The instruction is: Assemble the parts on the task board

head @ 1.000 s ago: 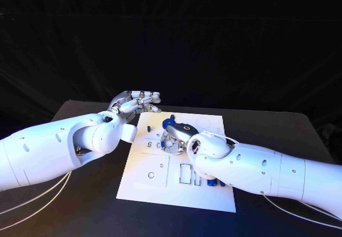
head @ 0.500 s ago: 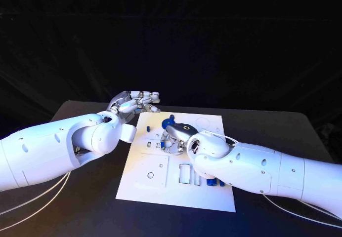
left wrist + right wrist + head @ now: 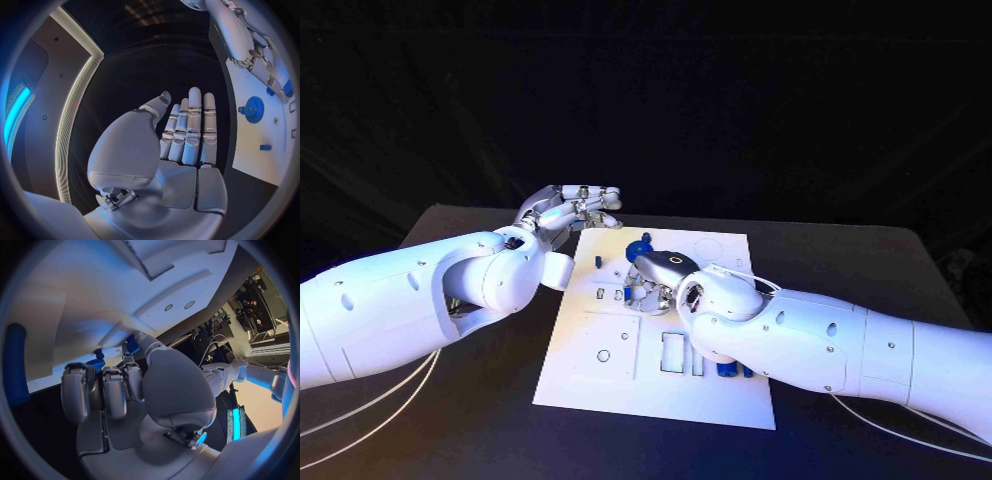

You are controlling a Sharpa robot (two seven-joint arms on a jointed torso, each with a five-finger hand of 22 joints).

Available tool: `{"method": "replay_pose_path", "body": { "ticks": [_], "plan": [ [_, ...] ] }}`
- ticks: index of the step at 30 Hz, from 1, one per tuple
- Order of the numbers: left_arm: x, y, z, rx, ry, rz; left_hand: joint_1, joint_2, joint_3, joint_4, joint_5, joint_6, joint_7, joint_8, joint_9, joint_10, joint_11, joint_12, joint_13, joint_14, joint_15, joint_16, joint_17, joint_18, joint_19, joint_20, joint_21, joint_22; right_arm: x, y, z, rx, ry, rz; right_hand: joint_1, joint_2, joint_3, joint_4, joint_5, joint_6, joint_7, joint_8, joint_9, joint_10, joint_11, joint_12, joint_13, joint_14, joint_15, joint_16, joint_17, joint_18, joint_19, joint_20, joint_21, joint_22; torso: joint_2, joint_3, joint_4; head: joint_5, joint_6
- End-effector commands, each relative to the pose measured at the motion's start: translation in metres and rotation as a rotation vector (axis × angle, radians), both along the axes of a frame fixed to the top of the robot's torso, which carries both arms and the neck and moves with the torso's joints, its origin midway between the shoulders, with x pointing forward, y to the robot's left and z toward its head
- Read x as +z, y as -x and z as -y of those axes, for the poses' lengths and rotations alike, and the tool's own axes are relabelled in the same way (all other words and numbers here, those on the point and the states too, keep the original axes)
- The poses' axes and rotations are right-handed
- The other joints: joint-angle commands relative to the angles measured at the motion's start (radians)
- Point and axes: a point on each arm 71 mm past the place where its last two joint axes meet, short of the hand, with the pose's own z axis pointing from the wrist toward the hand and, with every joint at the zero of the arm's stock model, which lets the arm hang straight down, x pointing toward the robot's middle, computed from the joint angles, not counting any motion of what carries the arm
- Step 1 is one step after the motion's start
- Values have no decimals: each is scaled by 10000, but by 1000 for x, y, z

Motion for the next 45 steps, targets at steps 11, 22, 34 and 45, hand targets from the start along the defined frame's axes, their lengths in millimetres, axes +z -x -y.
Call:
{"method": "replay_pose_path", "body": {
  "ticks": [11,22,34,45],
  "plan": [
    [1,0,2,-178,50,55,-6,-32,17,-25,11,39,47,-69,8,-7,65,-2,10,-60,27,48,12,180,-57,-19,62,16,-5,1,2,-4,222,-107,-193,-70,-112,48,-71,-225,69,-132,-62,-113,106,-144,1021,1042,122,57,2633,81,180,87,-146,1559,5,0,2,-11,6],
    [0,0,1,-163,-64,40,-31,-40,14,-22,8,31,55,-75,6,-13,70,-3,9,-54,33,60,18,183,-54,-18,79,22,-2,-1,3,-79,-169,174,-790,-589,-817,526,-1255,-946,262,-339,-205,-402,305,-389,791,1033,298,38,2595,108,117,254,-284,1499,-13,1,0,-26,27],
    [-1,-2,-2,-305,-364,59,-186,-36,-8,-5,23,463,-193,82,77,437,-141,106,54,612,-203,709,327,224,390,-188,570,235,14,4,17,586,-1842,896,-256,-674,-1777,1390,-1272,-1285,370,-267,-287,-475,408,-379,757,1000,395,-29,2467,168,-7,361,-559,1367,-7,8,-13,-59,122],
    [-14,-7,-3,-1576,-2728,-383,-912,-33,-574,544,19,1027,-695,195,176,2063,-773,1065,791,2364,-782,4555,3692,227,2037,-1029,2288,1057,62,-11,94,235,-4840,-1353,621,34,-1597,999,-542,-526,109,268,-175,-1885,126,-2158,-855,95,132,-2165,-616,894,-1877,148,-4198,-883,-222,-18,-108,21,184]
  ]
}}
